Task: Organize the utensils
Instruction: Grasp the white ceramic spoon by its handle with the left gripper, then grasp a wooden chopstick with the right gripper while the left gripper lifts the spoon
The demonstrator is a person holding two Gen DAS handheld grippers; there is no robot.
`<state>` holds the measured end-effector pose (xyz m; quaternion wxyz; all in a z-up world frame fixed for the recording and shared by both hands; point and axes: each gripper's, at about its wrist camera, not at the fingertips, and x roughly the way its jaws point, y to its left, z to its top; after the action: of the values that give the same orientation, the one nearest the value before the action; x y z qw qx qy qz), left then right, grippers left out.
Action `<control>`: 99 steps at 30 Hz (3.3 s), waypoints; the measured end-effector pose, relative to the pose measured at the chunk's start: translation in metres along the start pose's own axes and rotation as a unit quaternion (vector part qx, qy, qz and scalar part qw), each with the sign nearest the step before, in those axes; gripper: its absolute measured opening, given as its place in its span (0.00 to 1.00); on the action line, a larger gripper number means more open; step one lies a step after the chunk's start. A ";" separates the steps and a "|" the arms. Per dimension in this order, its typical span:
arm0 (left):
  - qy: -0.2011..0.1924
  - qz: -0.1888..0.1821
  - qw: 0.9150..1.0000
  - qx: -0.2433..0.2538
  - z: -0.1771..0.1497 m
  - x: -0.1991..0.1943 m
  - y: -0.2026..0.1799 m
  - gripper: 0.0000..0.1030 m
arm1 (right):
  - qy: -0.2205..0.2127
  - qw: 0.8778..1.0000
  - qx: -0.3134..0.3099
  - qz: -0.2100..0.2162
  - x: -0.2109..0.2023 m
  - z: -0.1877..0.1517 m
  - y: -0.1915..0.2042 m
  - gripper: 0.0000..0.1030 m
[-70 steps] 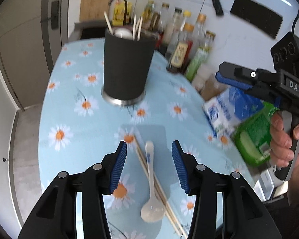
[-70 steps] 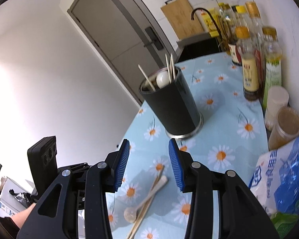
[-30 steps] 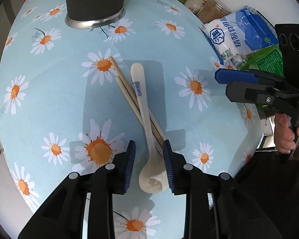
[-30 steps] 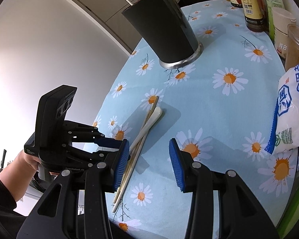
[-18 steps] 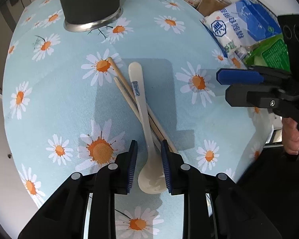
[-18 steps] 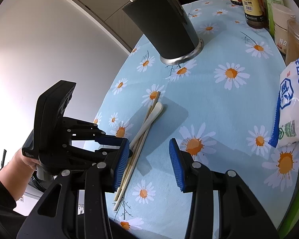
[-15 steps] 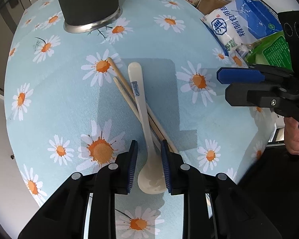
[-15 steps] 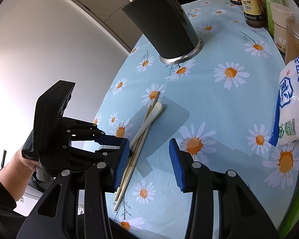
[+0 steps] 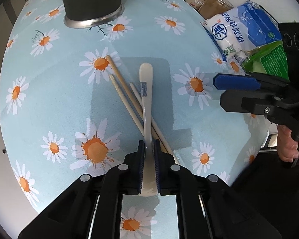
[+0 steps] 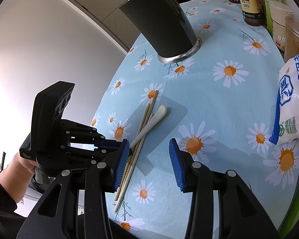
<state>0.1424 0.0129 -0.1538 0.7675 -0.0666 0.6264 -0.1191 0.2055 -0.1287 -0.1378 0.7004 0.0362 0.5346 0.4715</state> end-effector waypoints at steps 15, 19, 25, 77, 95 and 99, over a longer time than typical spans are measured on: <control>-0.036 -0.051 0.996 -0.057 -0.013 -0.023 0.027 0.07 | 0.007 1.000 0.004 0.005 0.004 -0.001 -0.003 0.41; -0.057 -0.073 0.992 -0.082 -0.019 -0.034 0.035 0.07 | 0.011 1.000 0.009 0.011 0.005 -0.002 -0.004 0.41; -0.091 -0.090 0.985 -0.116 -0.029 -0.044 0.043 0.07 | 0.033 0.999 0.023 0.026 0.014 -0.001 -0.004 0.41; -0.197 -0.187 0.959 -0.082 -0.074 -0.100 0.113 0.07 | 0.248 0.921 0.130 -0.271 0.145 0.051 0.061 0.04; -0.246 -0.166 0.952 -0.079 -0.044 -0.131 0.107 0.07 | 0.051 0.988 0.059 -0.137 0.027 0.068 0.078 0.05; -0.279 -0.154 0.945 -0.073 -0.033 -0.149 0.100 0.07 | -0.008 0.994 0.036 -0.106 0.003 0.078 0.085 0.05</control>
<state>0.0924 0.1502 -0.0448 0.8767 -0.2487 0.3764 -0.1669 0.2138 -0.0447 -0.0594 0.7487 0.0079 0.5465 0.3751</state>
